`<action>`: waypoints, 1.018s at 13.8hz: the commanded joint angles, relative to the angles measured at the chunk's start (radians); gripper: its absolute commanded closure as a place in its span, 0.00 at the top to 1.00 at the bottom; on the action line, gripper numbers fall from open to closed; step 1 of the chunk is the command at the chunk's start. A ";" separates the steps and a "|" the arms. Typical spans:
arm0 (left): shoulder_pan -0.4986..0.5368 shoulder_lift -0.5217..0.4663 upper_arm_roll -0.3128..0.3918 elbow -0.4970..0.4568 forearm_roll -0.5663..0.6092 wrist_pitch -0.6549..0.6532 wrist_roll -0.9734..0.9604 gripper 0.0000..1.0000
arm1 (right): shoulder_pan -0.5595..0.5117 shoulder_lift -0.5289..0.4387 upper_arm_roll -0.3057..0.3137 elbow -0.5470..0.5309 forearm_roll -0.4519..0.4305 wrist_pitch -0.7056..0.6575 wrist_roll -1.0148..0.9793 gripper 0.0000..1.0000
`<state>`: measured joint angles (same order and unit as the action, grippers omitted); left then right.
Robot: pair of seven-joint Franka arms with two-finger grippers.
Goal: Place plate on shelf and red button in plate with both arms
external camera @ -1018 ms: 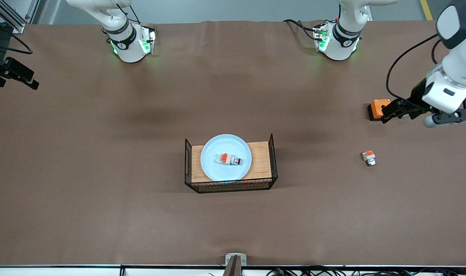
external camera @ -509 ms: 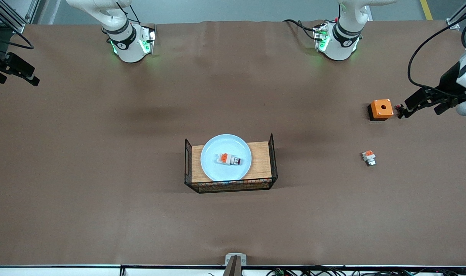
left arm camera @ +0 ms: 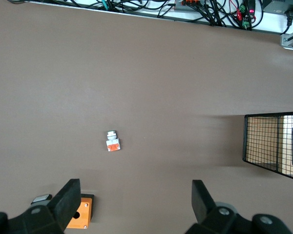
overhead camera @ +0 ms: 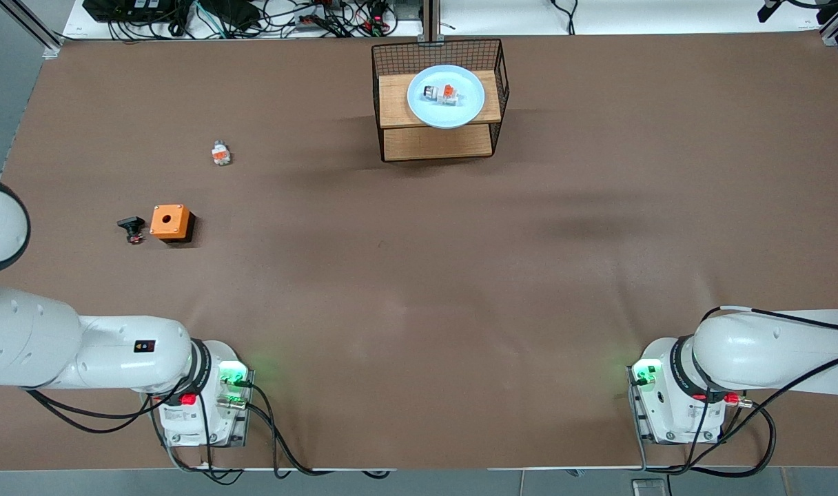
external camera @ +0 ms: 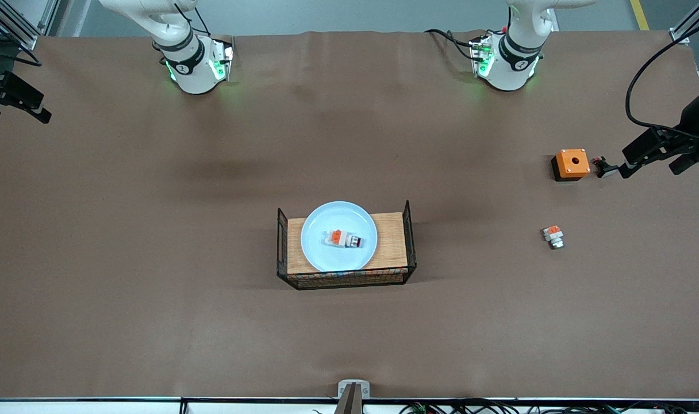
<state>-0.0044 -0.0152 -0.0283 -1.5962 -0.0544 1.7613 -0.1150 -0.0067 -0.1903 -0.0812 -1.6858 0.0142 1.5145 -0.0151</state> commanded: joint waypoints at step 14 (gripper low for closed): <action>-0.002 0.064 -0.005 0.099 0.019 -0.105 0.009 1.00 | -0.016 -0.004 0.018 0.011 -0.034 -0.046 -0.029 1.00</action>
<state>-0.0101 0.0508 -0.0344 -1.5156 -0.0544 1.6831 -0.1150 -0.0117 -0.1903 -0.0744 -1.6856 -0.0063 1.4752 -0.0296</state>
